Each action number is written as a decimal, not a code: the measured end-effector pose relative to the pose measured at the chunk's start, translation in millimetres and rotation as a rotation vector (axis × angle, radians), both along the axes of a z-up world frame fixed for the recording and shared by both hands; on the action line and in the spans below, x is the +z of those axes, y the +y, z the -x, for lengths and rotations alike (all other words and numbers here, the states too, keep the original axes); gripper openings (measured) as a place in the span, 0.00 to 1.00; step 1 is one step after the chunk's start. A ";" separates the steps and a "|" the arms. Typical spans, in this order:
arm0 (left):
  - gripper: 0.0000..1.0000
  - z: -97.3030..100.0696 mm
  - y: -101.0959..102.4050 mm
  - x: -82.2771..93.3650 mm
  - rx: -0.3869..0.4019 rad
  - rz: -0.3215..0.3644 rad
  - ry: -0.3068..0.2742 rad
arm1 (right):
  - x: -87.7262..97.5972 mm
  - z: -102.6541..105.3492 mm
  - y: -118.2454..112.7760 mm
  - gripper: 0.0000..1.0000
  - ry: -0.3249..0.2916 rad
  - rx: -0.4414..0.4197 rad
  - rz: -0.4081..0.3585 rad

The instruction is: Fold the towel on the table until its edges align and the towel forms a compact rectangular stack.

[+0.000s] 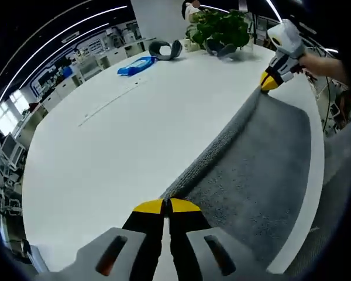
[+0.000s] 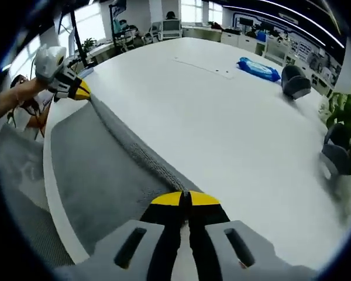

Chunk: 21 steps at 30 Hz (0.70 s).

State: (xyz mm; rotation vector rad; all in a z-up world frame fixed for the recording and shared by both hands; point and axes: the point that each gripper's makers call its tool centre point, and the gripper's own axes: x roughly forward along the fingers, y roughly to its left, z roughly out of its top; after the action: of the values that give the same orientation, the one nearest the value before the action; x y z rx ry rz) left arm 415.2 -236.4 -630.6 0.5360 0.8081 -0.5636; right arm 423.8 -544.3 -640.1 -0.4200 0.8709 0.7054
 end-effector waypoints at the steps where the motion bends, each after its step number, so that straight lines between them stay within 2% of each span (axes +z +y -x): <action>1: 0.04 -2.9 1.8 2.7 -0.014 -0.037 -0.033 | -0.6 -2.0 -2.0 0.03 -0.026 0.019 0.036; 3: 0.08 -5.4 5.2 7.3 -0.027 -0.084 -0.076 | 1.6 -4.4 -6.8 0.04 -0.073 0.036 0.094; 4: 0.08 -4.3 7.5 10.7 -0.029 -0.099 -0.091 | 3.2 -3.1 -7.0 0.05 -0.075 0.025 0.079; 6: 0.08 -4.7 9.9 21.0 -0.005 -0.084 -0.128 | 7.5 -5.5 -11.7 0.09 -0.086 -0.023 0.045; 10: 0.14 -3.5 10.4 40.1 0.032 -0.045 -0.191 | 15.3 -7.2 -20.5 0.10 -0.116 -0.047 0.028; 11: 0.15 -0.7 5.1 45.1 0.036 -0.016 -0.202 | 19.7 -7.0 -21.7 0.10 -0.129 -0.049 0.021; 12: 0.17 5.7 -9.9 51.2 0.029 0.052 -0.206 | 22.2 -6.3 -21.2 0.10 -0.131 -0.045 0.009; 14: 0.18 19.0 -34.1 55.0 0.002 0.140 -0.189 | 28.1 -7.1 -20.5 0.11 -0.149 -0.044 -0.013; 17: 0.17 42.2 -67.5 52.8 -0.090 0.123 -0.180 | 33.3 -7.5 -15.5 0.13 -0.159 -0.033 -0.043; 21: 0.17 58.3 -92.4 50.9 -0.135 0.110 -0.182 | 37.0 -8.8 -8.7 0.13 -0.170 -0.019 -0.050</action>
State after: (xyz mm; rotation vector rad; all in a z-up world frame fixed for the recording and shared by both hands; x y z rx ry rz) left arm 356.9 -328.8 -579.7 0.5345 0.5681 -0.6692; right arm 432.6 -553.0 -603.1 -0.4199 0.6943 0.6626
